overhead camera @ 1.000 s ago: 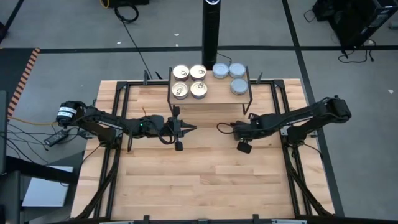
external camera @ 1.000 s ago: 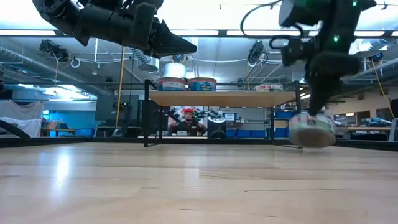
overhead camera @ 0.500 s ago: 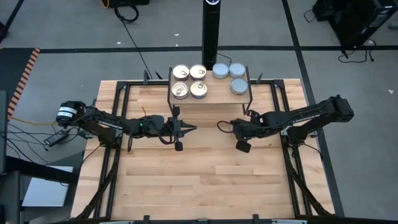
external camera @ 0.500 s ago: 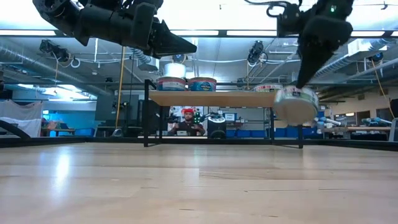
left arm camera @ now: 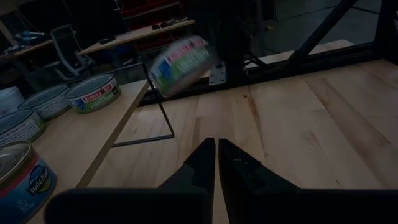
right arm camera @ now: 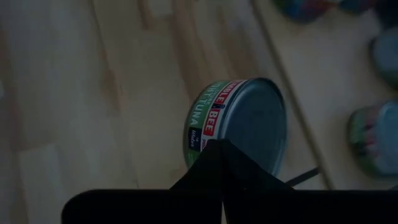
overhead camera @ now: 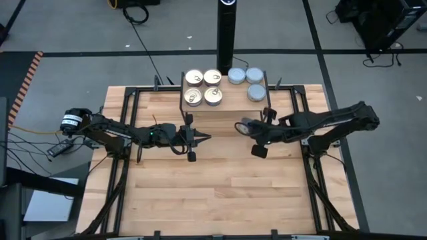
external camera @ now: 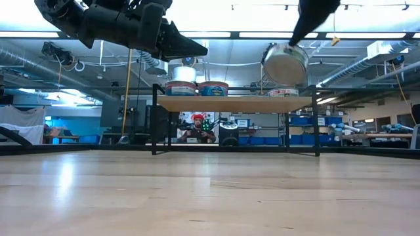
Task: Stack canned seafood by type on shelf
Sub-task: Put the green tuna can on the shelf aligned with the other green tuna can
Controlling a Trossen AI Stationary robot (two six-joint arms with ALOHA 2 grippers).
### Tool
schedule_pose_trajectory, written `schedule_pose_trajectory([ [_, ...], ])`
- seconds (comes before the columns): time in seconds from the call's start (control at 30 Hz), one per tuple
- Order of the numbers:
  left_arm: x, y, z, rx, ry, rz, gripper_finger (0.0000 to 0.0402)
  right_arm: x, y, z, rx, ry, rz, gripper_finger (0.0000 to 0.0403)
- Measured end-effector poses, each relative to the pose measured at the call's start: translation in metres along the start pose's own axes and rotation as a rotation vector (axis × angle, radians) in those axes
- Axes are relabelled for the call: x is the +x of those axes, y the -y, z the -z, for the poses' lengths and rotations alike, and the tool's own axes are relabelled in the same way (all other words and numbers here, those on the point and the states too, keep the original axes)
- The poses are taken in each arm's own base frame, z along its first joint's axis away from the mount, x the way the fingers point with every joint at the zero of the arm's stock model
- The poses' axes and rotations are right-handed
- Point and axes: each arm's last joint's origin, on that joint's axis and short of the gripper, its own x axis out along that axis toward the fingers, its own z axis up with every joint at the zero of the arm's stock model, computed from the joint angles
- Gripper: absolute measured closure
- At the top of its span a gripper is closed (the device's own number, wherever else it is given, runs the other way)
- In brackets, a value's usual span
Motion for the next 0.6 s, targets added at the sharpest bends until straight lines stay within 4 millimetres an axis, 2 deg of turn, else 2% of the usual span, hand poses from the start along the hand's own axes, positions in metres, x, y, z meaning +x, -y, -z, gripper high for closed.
schedule_pose_trajectory([
  [0.27, 0.0, 0.0, 0.0, 0.0, 0.0, 0.0, 0.0376, -0.013, 0.026, -0.019, -0.034, 0.06, 0.145, 0.0403],
  [0.6, 0.0, 0.0, 0.0, 0.0, 0.0, 0.0, 0.0376, -0.003, 0.064, -0.03, -0.058, 0.038, 0.266, 0.0403],
])
